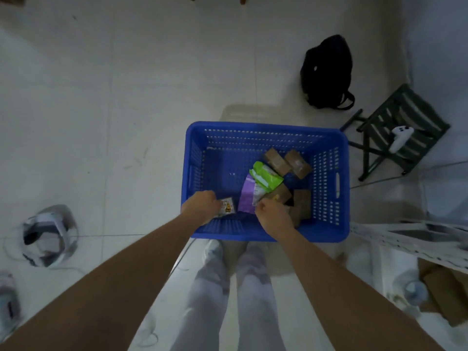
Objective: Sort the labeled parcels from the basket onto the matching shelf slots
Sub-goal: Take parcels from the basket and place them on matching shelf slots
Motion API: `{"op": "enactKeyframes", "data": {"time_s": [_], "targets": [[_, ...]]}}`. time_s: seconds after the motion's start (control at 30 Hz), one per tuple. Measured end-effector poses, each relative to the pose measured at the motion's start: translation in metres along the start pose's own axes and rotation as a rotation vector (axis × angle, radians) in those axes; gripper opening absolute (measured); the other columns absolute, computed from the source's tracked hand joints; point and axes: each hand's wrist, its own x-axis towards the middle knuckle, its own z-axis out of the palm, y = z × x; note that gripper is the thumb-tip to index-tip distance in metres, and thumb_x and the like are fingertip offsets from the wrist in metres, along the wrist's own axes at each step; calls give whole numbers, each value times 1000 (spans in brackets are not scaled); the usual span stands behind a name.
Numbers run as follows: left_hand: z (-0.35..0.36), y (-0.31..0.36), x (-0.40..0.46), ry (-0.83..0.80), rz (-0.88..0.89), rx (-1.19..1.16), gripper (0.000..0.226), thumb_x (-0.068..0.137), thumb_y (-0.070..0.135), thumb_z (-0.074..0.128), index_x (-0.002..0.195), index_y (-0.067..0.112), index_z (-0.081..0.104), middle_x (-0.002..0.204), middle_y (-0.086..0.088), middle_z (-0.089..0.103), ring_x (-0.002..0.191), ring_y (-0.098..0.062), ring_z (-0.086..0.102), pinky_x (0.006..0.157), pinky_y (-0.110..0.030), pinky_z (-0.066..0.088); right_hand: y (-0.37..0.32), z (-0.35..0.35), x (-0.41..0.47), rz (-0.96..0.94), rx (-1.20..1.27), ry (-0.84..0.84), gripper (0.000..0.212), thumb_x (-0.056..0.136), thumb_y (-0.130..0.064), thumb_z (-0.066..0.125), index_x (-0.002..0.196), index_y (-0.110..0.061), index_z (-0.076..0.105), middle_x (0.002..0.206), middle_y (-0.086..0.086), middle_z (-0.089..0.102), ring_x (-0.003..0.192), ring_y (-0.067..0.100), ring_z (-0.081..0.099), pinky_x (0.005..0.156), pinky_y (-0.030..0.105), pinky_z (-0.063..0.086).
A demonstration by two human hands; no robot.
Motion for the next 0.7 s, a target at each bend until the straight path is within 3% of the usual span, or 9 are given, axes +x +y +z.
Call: {"op": "enactKeyframes", "data": {"time_s": [0.13,0.37,0.5,0.6,0.7], "targets": [[34,-23,56,-38,-47,-41,24,91,27,44,98,10,59,111,-10,62,99,-31,57,86,-42,49,15,33,57,24,-25,-91,36,95,-14,39,60,-18,32,65,-1,37,63,18,39,68,35,33],[105,-36,139,-133,-100,-34,30,96,21,42,113,5,61,117,-14,62,109,-30,58,89,-35,45,57,100,142,91,-13,-218,30,95,-15,38,66,-12,41,73,4,49,77,25,48,67,31,34],[144,-51,178,-239,-93,19,31,98,19,37,117,2,55,119,-18,59,105,-32,55,79,-36,42,93,138,175,125,-41,-278,31,95,-17,38,64,-16,39,75,5,50,74,23,49,66,30,34],[164,-65,202,-240,-92,8,31,99,24,37,121,6,51,118,-18,59,103,-32,55,77,-35,41,118,162,196,160,-51,-321,24,98,-21,37,79,-10,48,84,7,52,64,16,47,59,28,34],[182,-78,227,-256,-114,-2,33,100,23,32,121,5,51,115,-20,59,103,-34,57,75,-34,42,141,185,217,163,-64,-342,21,99,-24,37,93,-11,53,80,3,53,72,19,49,65,29,36]]}}
